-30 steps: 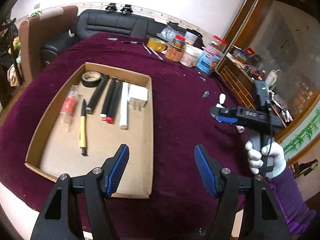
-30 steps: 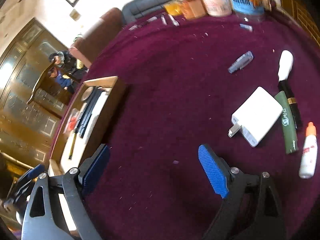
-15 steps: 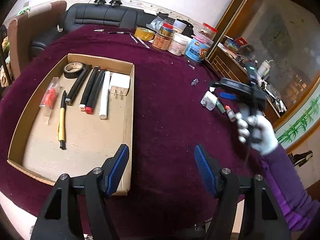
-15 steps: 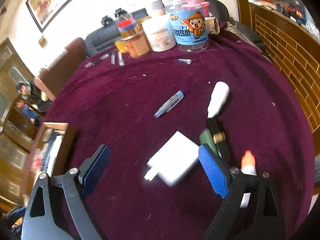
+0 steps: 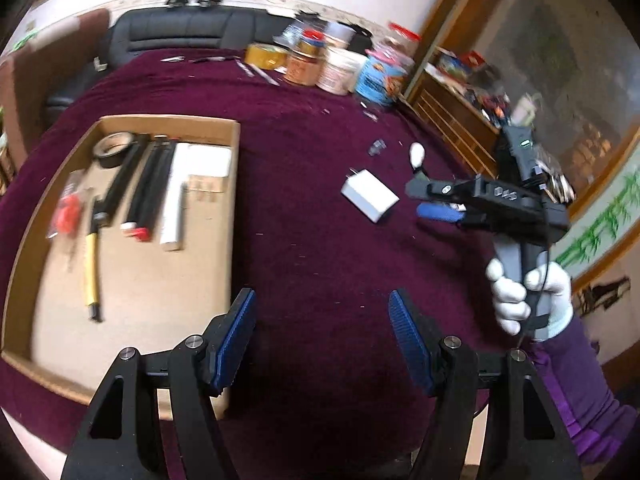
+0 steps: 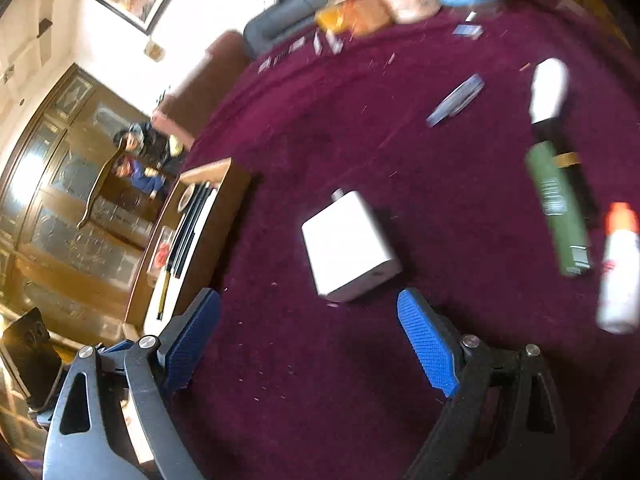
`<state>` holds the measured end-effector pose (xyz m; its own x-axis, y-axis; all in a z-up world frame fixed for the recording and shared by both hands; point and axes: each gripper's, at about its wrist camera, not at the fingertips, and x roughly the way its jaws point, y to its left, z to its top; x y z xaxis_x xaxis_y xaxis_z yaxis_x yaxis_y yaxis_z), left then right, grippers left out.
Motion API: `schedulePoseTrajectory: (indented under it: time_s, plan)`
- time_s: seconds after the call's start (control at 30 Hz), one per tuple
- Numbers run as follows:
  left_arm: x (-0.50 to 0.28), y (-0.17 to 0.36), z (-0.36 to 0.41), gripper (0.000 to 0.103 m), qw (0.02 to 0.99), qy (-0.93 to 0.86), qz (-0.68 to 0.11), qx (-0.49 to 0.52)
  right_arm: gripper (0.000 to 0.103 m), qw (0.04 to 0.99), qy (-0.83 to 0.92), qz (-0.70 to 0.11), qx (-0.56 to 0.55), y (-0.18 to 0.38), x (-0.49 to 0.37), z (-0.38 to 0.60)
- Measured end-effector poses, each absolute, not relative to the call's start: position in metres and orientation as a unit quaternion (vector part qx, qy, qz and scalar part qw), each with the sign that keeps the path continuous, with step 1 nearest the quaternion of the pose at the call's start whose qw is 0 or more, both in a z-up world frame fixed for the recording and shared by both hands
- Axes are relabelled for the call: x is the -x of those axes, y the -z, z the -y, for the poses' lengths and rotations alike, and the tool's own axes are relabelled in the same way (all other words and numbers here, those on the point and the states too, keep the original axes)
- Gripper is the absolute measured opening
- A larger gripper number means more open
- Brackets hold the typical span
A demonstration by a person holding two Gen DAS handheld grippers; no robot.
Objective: Organize rigid objects
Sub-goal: 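Move both grippers toward the white charger and orange-capped white bottle, then grasp the white charger with left while right grasps the orange-capped bottle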
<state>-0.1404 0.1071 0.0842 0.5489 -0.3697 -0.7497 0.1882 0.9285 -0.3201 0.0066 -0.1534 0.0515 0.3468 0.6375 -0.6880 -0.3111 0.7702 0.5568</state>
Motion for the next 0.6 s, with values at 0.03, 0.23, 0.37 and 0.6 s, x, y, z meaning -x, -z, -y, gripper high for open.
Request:
schedulePoseTrajectory:
  time_s: [0.03,0.23,0.37,0.6]
  plan:
    - [0.135,-0.083,-0.101,0.063,0.87,0.166,-0.453,0.1,0.091,0.816,-0.279,-0.479,-0.164,-0.055,-0.003,0.165]
    - [0.078,-0.071,-0.06,0.065,0.855,0.169,-0.475,0.122,0.091,0.849,-0.211,-0.445,-0.193,-0.065,0.021,0.233]
    - [0.03,-0.055,-0.035,0.065,0.842,0.158,-0.492,0.156,0.091,0.852,-0.184,-0.442,-0.211,-0.063,0.025,0.262]
    - [-0.024,-0.027,0.004,0.065,0.848,0.099,-0.503,0.13,0.092,0.851,-0.155,-0.44,-0.239,-0.053,0.034,0.301]
